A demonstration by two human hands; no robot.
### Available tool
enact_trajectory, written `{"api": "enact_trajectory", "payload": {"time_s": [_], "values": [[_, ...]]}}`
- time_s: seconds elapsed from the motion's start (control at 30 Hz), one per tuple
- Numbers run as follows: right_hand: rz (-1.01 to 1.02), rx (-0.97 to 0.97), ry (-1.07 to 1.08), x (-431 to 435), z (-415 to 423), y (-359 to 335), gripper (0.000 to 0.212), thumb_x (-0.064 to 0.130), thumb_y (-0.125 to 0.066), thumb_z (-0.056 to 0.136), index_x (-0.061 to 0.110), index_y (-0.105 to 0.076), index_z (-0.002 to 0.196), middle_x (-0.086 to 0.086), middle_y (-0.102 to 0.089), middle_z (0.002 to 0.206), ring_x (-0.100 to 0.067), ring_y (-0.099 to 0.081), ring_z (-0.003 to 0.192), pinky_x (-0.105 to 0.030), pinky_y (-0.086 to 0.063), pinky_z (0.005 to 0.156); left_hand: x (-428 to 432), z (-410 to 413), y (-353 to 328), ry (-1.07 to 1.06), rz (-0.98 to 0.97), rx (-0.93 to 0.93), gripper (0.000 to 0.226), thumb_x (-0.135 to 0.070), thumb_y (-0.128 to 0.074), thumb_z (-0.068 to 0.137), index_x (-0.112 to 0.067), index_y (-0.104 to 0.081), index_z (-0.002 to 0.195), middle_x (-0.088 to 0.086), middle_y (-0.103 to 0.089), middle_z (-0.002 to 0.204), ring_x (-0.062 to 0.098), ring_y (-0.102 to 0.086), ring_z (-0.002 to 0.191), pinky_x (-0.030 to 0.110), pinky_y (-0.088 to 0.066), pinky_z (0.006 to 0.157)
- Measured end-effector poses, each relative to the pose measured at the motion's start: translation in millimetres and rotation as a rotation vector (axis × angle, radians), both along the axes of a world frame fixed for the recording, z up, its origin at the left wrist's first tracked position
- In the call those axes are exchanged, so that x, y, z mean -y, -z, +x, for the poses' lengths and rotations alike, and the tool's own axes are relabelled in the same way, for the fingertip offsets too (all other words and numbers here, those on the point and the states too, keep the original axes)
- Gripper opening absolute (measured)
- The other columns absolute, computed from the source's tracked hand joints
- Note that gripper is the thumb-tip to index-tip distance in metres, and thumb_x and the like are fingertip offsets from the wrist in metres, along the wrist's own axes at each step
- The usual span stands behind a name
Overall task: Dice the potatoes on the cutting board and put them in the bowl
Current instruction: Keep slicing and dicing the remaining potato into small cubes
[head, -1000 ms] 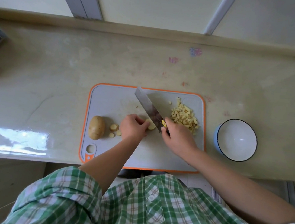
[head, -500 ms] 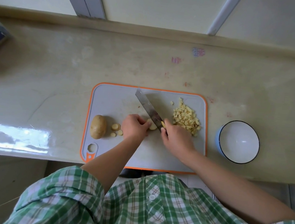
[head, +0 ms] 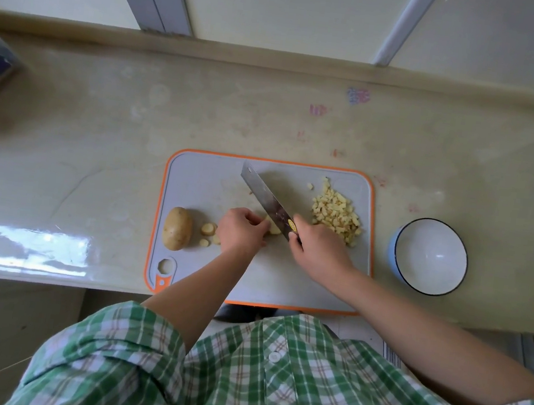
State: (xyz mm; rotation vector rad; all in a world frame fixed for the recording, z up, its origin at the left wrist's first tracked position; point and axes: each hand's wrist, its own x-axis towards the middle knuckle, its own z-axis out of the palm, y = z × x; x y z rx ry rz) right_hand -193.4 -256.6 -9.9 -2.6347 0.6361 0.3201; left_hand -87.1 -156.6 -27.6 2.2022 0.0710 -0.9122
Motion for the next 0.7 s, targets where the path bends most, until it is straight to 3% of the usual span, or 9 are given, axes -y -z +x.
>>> {"api": "enact_trajectory", "payload": {"time_s": [0.1, 0.2, 0.4, 0.53, 0.7], "values": [[-0.04, -0.016, -0.015, -2, -1, 0, 0.01, 0.022, -0.041, 0.098, 0.015, -0.041, 0.092, 0.0, -0.041, 0.059, -0.027, -0.043, 0.053, -0.03, -0.02, 0.041, 1, 1, -1, 0.007, 0.012, -0.004, 0.02, -0.018, -0.071, 0.081, -0.017, -0.06, 0.065, 0.0, -0.069, 0.063, 0.006, -0.065, 0.047, 0.013, -0.038, 0.04], [-0.058, -0.024, -0.02, -5, 0, 2, 0.009, 0.021, -0.039, 0.099, 0.015, -0.038, 0.091, 0.004, -0.034, 0.055, -0.026, -0.041, 0.051, -0.029, -0.017, 0.041, 1, 1, -1, 0.018, 0.027, 0.0, 0.021, -0.019, -0.071, 0.082, -0.017, -0.06, 0.064, 0.0, -0.069, 0.061, 0.007, -0.066, 0.052, 0.017, -0.037, 0.043], [-0.03, 0.002, 0.016, -10, 2, 10, 0.009, 0.021, -0.04, 0.099, 0.013, -0.043, 0.095, 0.002, -0.039, 0.056, -0.025, -0.043, 0.048, -0.03, -0.027, 0.044, 1, 2, -4, 0.035, 0.051, 0.0, 0.013, -0.021, -0.071, 0.082, -0.012, -0.068, 0.074, -0.002, -0.066, 0.056, 0.007, -0.063, 0.053, 0.02, -0.037, 0.046], [0.057, 0.055, 0.12, -7, 2, 11, 0.015, 0.021, -0.044, 0.098, 0.015, -0.037, 0.087, 0.001, -0.04, 0.055, -0.025, -0.042, 0.048, -0.031, -0.029, 0.046, 0, 3, -2, 0.038, 0.025, -0.017, 0.016, -0.018, -0.073, 0.082, -0.013, -0.064, 0.07, -0.002, -0.067, 0.058, 0.003, -0.062, 0.044, 0.012, -0.039, 0.04], [0.069, 0.071, 0.074, -4, 1, 1, 0.016, 0.02, -0.045, 0.097, 0.016, -0.034, 0.086, 0.005, -0.033, 0.052, -0.025, -0.038, 0.048, -0.032, -0.021, 0.043, -3, 3, -2, 0.018, 0.017, -0.006, 0.019, -0.017, -0.073, 0.081, -0.019, -0.062, 0.065, 0.003, -0.071, 0.064, 0.014, -0.069, 0.055, 0.024, -0.055, 0.06]]}}
